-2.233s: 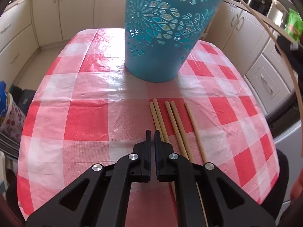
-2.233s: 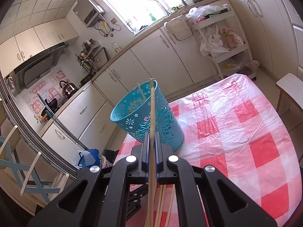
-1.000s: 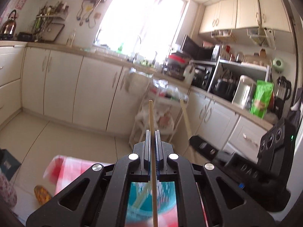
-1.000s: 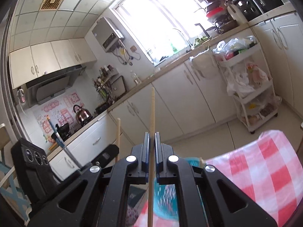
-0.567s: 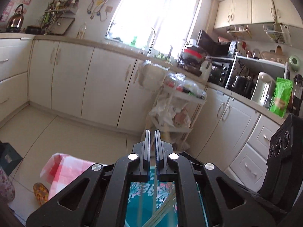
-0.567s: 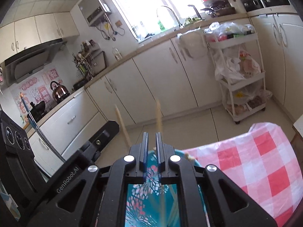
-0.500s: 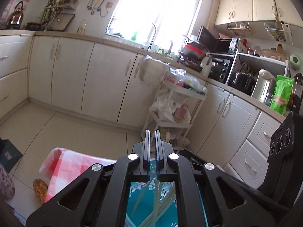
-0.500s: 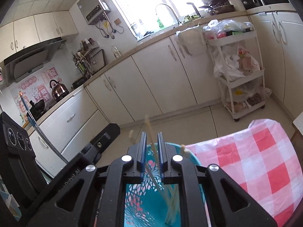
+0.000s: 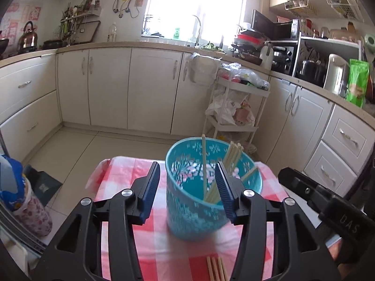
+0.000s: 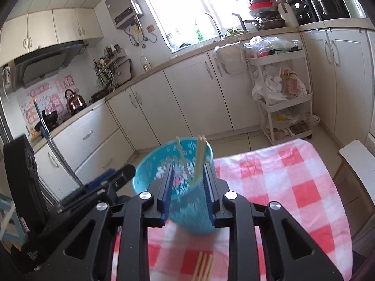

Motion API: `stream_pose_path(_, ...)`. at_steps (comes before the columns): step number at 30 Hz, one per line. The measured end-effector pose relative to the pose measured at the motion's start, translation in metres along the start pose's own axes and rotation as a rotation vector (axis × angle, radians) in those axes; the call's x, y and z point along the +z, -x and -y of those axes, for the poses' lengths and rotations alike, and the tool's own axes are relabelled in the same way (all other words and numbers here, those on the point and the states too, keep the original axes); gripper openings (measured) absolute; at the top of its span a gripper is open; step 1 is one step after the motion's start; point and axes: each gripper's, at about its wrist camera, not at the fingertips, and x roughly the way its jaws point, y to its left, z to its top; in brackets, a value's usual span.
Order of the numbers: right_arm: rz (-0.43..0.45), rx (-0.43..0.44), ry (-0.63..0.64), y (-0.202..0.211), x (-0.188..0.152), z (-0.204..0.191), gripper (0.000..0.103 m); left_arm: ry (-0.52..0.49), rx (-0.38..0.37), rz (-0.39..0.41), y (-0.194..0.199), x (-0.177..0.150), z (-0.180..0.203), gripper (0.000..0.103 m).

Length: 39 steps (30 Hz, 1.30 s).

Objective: Organize utensils
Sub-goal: 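Lower both chopsticks into the basket and open both tools, then move both open tools back down to the remaining chopsticks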

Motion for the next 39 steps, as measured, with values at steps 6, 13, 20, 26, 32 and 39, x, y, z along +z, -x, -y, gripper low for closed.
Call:
stream_pose_path(6,-0.079,-0.022,-0.021,0.014,-0.044,0.006,0.028,-0.024,0.013,-0.051,0.02,-0.025,0.005,0.048)
stream_pose_path(13,-0.196,-0.079,-0.019,0.024,-0.096,0.015,0.029,-0.021,0.011,-0.138,0.027,-0.054,0.003,0.051)
stream_pose_path(20,-0.319,-0.126,0.031,0.022,-0.138,0.02,0.029,0.008,0.038,-0.301,0.021,-0.114,-0.014,0.051)
stream_pose_path(26,-0.344,-0.136,0.073,0.01,-0.152,0.009,0.029,-0.006,0.046,-0.359,0.025,-0.142,-0.015,0.051)
stream_pose_path(32,-0.386,-0.187,0.151,-0.015,-0.158,-0.002,0.029,-0.043,0.045,-0.366,0.027,-0.14,-0.004,0.051)
stream_pose_path(39,-0.404,-0.215,0.18,-0.014,-0.159,0.01,0.016,-0.083,0.044,-0.403,0.003,-0.143,0.012,0.052)
